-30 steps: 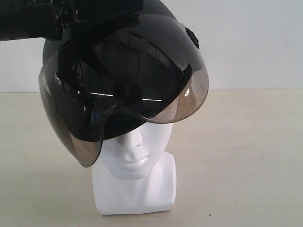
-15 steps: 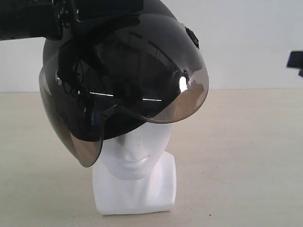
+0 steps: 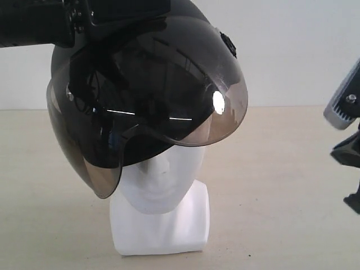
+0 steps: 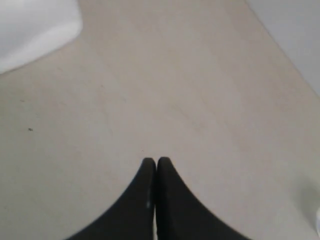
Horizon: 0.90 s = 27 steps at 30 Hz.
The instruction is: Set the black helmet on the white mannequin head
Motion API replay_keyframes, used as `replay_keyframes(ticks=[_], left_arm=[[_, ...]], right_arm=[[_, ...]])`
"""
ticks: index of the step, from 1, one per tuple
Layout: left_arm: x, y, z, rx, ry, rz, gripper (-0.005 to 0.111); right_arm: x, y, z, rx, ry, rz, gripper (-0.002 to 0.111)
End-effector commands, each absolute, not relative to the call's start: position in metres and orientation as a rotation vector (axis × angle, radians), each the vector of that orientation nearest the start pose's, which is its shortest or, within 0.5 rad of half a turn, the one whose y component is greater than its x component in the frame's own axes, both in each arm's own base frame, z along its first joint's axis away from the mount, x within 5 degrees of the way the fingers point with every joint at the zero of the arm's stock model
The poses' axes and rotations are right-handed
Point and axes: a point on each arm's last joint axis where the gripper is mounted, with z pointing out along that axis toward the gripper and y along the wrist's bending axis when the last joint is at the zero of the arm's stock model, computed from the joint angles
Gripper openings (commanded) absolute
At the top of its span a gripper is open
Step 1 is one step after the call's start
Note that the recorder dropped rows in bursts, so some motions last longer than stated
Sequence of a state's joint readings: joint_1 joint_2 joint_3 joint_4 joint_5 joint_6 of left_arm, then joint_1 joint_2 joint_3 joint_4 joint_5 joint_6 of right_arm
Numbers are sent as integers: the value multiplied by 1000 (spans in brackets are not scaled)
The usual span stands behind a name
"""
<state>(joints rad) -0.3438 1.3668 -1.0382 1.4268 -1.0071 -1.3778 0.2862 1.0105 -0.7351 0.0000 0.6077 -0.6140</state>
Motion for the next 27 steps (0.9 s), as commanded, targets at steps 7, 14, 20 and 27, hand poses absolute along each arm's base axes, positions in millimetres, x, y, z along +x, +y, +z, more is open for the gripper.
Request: replay_keyframes(ticks=[7,14,20,27], left_arm=[[250,-167,341,1019,1521,-984,4],[251,-167,341,1015,1525,-976,4],[251,-167,341,1015,1525,-976,4],[251,-167,340,1007,1531,-968,4]], right_arm=[[207,-16,312,-54,2363,-452,0],[260,10,285,-360,2481,301,0],[270,17,314,-389,2054,783,0],[266,7,339,-275,1829,1068,0]])
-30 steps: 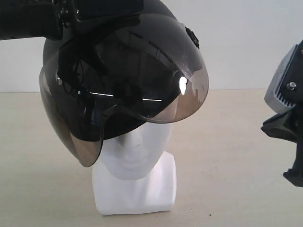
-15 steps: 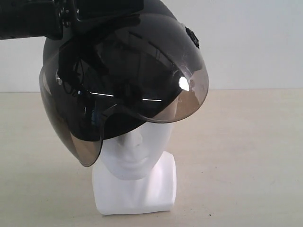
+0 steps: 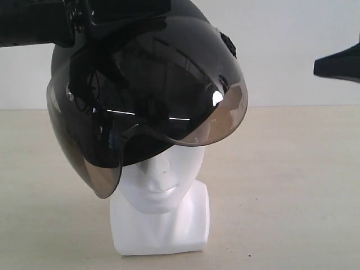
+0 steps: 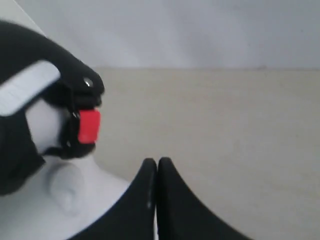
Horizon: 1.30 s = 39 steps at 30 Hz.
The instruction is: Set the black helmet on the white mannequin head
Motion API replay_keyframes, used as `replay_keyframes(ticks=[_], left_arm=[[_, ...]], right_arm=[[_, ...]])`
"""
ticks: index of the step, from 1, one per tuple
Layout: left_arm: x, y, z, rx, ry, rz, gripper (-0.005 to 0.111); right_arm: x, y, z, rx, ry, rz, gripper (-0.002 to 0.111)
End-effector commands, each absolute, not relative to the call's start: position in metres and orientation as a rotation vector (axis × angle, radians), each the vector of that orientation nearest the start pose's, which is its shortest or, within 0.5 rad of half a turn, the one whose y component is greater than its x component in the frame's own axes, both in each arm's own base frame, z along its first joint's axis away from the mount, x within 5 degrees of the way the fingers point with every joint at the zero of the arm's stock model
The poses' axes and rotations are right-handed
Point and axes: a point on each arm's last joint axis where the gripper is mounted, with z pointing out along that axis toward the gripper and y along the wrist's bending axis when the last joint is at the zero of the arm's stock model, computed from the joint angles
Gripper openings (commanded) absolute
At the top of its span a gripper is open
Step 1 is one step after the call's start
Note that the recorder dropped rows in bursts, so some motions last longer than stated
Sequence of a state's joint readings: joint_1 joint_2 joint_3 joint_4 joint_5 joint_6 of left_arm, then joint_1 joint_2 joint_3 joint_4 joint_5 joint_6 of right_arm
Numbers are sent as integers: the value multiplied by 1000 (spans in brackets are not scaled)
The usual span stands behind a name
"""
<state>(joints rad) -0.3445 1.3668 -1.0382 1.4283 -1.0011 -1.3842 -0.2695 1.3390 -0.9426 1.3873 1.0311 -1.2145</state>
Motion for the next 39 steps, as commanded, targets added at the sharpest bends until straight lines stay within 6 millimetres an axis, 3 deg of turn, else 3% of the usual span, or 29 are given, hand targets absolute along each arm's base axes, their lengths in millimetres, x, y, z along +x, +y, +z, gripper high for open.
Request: replay_keyframes(ticks=[1,4,6,10,13,21,31,39], left_arm=[[252,-166,340,1010,1533,-962,4],[252,-166,340,1010,1533,-962,4],[252,-166,340,1010,1533,-962,4],[252,-166,340,1010,1533,-962,4],[252,-166,340,1010,1533,-962,4],[251,-166,340,1008,1536,-969,4],[251,-167,340,998,1545,-981,4],[251,-167,340,998,1545,-981,4]], right_arm=[[265,8,342,-266,1800,1101,0],[265,10,348,-244,1743,1156,1],[265,10,348,-243,1740,1161,8],[265,18,348,-266,1745,1180,40],[267,29,345,-280,1774,1157,53],[280,59,331,-252,1881,984,53],[301,76,305,-266,1968,1147,53],[302,79,302,-290,1955,1202,53]])
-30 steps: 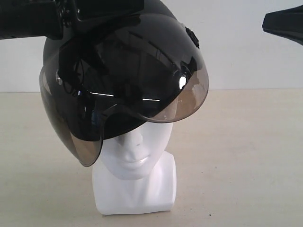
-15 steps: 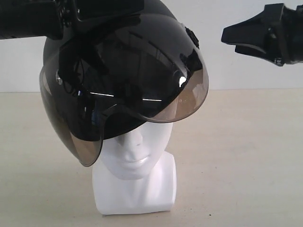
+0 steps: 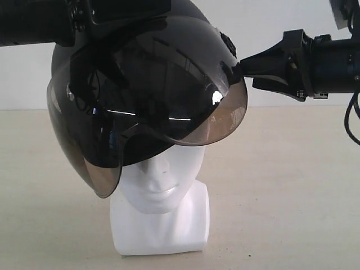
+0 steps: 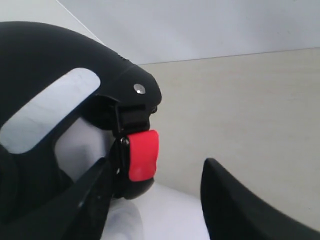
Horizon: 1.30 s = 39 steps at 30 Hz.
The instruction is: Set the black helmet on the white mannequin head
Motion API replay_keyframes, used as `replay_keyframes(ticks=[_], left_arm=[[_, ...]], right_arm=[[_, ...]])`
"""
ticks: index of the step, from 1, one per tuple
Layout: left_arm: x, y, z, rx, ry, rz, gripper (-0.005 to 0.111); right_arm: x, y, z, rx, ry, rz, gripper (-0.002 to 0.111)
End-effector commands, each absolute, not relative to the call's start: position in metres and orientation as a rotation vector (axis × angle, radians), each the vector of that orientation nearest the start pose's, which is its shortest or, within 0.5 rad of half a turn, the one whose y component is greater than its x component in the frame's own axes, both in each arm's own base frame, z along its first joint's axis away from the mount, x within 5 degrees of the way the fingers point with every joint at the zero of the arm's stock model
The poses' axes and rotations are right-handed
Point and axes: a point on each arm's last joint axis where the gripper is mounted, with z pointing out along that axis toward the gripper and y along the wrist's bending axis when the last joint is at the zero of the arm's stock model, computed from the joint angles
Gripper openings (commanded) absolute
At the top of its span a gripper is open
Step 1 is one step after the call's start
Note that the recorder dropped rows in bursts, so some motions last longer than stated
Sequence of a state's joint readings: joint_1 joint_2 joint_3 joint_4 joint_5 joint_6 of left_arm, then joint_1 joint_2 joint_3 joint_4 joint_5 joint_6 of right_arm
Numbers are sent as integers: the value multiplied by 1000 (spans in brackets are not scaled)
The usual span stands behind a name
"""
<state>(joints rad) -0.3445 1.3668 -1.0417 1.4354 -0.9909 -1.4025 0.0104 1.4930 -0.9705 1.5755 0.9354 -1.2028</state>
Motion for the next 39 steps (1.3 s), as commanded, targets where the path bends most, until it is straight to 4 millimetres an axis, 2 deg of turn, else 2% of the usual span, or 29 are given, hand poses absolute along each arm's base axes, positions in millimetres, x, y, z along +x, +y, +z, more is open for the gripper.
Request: replay_keyframes(ticks=[1,10,15,19,26,30,32,33,37,39], left_arm=[[251,-167,340,998,1545,-981,4],[251,-167,340,998,1545,-981,4],[251,-166,340,997,1546,-980,4],[251,-166,340,997,1546,-980,4],[251,-166,340,996,1547,-981,4],[251,-167,340,993,1555,-989,4],[251,-167,340,995,1557,-988,4],[251,-167,340,996,1556,-989,4],[251,-167,340,996,1556,-989,4],[251,-167,340,996,1556,-989,4]], right_arm=[[301,79,303,-294,1952,1206,53],[308,79,318,-295,1936,1208,53],[314,79,308,-290,1973,1224,53],[315,83,300,-317,1988,1299,53],[314,109,290,-409,2021,1280,53],[316,114,287,-385,2039,1225,52],[316,114,287,-379,2042,1229,41],[317,114,287,-372,2044,1219,29],[318,113,286,-364,2046,1207,3],[318,113,285,-376,2059,1191,0]])
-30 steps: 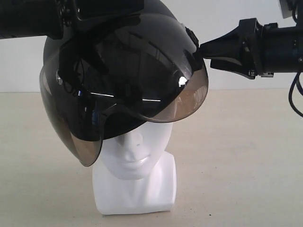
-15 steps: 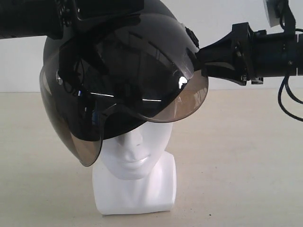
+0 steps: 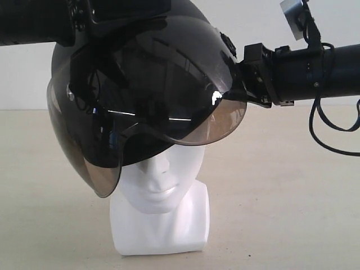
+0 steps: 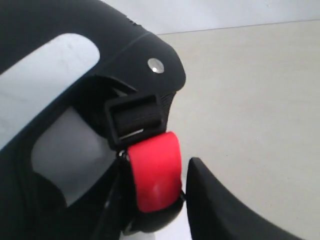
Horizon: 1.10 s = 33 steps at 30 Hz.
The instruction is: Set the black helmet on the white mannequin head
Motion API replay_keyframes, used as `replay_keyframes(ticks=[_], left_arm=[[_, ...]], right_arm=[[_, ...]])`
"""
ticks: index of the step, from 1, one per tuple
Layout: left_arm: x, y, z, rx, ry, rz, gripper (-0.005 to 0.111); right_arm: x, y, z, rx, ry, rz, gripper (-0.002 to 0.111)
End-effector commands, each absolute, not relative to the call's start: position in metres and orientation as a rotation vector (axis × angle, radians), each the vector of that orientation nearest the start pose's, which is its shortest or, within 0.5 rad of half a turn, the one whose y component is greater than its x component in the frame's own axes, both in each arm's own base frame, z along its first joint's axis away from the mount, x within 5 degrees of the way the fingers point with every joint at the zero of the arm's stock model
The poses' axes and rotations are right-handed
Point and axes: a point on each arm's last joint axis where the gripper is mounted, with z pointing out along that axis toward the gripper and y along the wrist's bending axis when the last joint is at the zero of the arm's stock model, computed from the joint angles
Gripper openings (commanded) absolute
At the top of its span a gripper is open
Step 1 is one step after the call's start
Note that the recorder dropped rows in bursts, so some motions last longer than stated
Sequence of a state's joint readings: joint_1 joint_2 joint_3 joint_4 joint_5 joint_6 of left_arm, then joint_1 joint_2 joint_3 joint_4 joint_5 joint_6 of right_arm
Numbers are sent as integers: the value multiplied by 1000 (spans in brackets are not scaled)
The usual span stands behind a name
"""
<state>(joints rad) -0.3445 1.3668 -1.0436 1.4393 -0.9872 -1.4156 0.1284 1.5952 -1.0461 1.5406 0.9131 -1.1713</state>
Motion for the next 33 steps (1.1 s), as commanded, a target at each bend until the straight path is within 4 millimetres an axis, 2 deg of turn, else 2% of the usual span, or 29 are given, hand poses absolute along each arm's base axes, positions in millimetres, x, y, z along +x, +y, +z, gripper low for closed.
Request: replay_keyframes(ticks=[1,5,10,13,19,26,29,33], left_arm=[[251,-167,340,996,1556,-989,4],[251,-167,340,995,1557,-994,4],[249,-167,341,1006,1547,-1009,4],[246,-167,343,1011,1541,-1015,4],[244,-167,343,1015,1549,-1035,4],[240,-168,343,1044,1549,-1088,4],[234,-175,341,1080,1558,-1108,4],[224,-195,338,1103,1585,-1096,4]], right_arm=[[318,112,282,-380,2090,1163,0],[311,106,269,-403,2235,1048,0],[300,96,262,-380,2311,910,0],[292,90,257,-349,2330,834,0],[277,84,257,-333,2323,789,0],[275,81,259,-313,2335,751,0],[275,73,253,-282,2399,632,0],[279,70,253,-241,2383,588,0]])
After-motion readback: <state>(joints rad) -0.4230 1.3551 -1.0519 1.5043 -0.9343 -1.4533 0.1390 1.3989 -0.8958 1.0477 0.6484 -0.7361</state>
